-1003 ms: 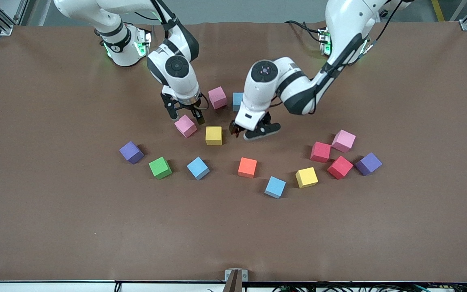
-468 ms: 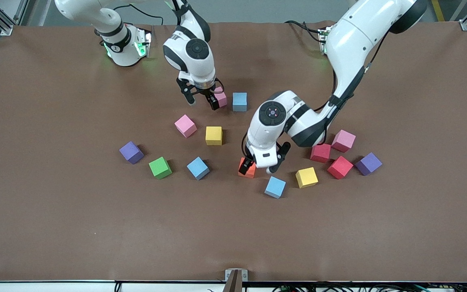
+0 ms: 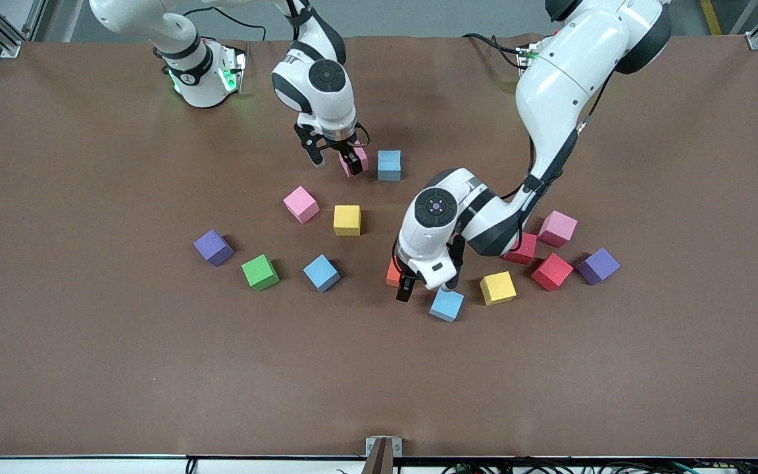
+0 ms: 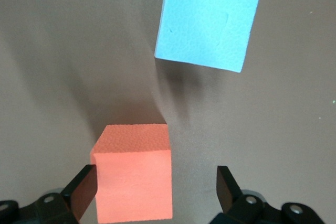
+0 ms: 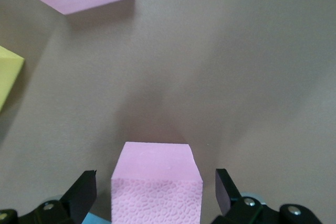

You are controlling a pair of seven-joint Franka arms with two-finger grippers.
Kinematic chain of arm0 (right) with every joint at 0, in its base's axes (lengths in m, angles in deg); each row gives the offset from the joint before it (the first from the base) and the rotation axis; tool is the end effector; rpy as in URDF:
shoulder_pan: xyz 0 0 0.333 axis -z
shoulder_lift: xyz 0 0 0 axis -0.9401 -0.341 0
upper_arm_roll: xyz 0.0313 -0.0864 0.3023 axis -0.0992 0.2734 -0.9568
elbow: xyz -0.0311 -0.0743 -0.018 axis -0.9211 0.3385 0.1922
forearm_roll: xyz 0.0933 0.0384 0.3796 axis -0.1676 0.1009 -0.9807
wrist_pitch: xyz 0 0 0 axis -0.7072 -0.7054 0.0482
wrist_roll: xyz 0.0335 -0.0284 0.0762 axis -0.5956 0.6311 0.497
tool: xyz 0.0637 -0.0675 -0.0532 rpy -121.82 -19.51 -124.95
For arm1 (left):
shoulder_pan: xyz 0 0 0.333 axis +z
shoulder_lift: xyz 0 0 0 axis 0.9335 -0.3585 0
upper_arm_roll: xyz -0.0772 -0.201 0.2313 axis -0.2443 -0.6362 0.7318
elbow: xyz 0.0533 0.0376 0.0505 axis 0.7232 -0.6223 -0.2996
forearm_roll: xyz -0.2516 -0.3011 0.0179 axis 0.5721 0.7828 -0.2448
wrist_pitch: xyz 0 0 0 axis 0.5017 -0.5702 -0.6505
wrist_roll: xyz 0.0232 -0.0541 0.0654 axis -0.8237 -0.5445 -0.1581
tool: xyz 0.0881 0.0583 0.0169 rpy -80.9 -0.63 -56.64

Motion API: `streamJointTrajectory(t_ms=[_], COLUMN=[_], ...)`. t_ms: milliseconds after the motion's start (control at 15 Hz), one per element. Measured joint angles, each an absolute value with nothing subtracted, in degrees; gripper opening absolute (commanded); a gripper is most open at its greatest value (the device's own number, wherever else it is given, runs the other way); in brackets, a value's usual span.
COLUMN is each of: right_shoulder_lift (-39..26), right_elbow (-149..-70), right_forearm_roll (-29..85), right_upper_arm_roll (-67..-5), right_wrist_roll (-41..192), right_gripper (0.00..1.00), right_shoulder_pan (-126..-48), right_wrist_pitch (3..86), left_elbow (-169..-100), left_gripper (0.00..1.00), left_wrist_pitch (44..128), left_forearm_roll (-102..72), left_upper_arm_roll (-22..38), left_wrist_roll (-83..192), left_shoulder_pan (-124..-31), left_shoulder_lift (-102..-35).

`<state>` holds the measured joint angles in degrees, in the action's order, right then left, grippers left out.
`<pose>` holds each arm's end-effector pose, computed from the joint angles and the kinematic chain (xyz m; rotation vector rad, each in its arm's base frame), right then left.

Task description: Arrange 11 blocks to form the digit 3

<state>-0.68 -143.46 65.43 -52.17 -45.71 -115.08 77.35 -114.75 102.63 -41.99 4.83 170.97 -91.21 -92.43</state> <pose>0.2906 0.4325 0.2096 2.6919 -1.5718 -0.0858 0.5850 -0.4620 0.2276 2.3647 1.8439 -0.0211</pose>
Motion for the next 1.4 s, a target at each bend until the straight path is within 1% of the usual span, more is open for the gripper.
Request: streamJointTrajectory(t_ms=[267,334,401,468,535,602,669,735,802,869,936,1003,1137,1404], right_shoulder_lift=[-1.73,-1.73,-1.74,-1.74,-1.74,-1.74,-1.73,-1.7,-1.7,-1.71,-1.71,-1.71,-1.73,-2.24], right_elbow=[-143.45,-143.44,-143.44,-143.44,-143.44,-143.44,-143.42,-143.37,-143.36,-143.32,-143.27,-143.21,-143.01,-141.77], right_forearm_roll=[65.43,65.43,65.43,65.43,65.43,65.43,65.43,65.43,65.42,65.39,65.38,65.38,65.38,65.38], right_upper_arm_roll=[-52.18,-52.18,-52.18,-52.17,-52.16,-52.16,-52.14,-52.11,-52.08,-51.99,-51.8,-51.55,-51.21,-51.23], right_wrist_roll=[-46.1,-46.15,-46.15,-46.18,-46.18,-46.18,-46.19,-46.22,-46.38,-47.16,-48.61,-50.15,-51.22,-53.87], right_gripper=[0.87,0.81,0.74,0.63,0.47,0.27,0.12,0.03,0.02,0.02,0.01,0.01,0.01,0.01], right_shoulder_pan=[-116.17,-116.27,-116.31,-116.31,-116.31,-116.31,-116.31,-116.31,-116.31,-116.27,-116.06,-115.5,-113.95,-113.22], right_wrist_pitch=[77.91,77.91,77.91,77.91,77.92,77.92,77.97,77.96,77.96,77.97,78.04,78.23,78.45,78.44], left_elbow=[-114.51,-114.51,-114.51,-114.5,-114.46,-114.4,-114.31,-114.18,-114.06,-113.97,-113.9,-113.81,-113.63,-113.42], left_gripper=[1.0,1.0,1.0,1.0,1.0,1.0,1.0,0.98,0.83,0.65,0.53,0.47,0.37,0.35], left_wrist_pitch=[100.15,99.54,99.37,99.36,99.36,99.37,99.37,99.38,99.38,99.38,99.38,99.38,99.38,99.38], left_forearm_roll=[-41.81,-41.81,-41.81,-41.81,-41.8,-41.8,-41.78,-41.78,-41.77,-41.77,-41.77,-41.77,-41.72,-41.72], left_upper_arm_roll=[4.83,4.84,4.85,4.89,5.09,5.41,5.63,5.76,5.85,5.89,5.95,6.0,6.04,6.04], left_wrist_roll=[171.68,171.89,171.93,171.93,171.93,171.93,171.93,171.93,171.93,171.93,171.94,171.94,172.34,176.41], left_shoulder_pan=[-92.59,-92.88,-93.04,-93.08,-93.07,-93.06,-93.0,-92.97,-92.98,-93.0,-93.04,-93.07,-93.06,-93.16], left_shoulder_lift=[-92.78,-92.96,-93.19,-93.44,-93.65,-93.81,-93.94,-94.09,-94.3,-94.51,-94.71,-94.88,-95.1,-95.11])
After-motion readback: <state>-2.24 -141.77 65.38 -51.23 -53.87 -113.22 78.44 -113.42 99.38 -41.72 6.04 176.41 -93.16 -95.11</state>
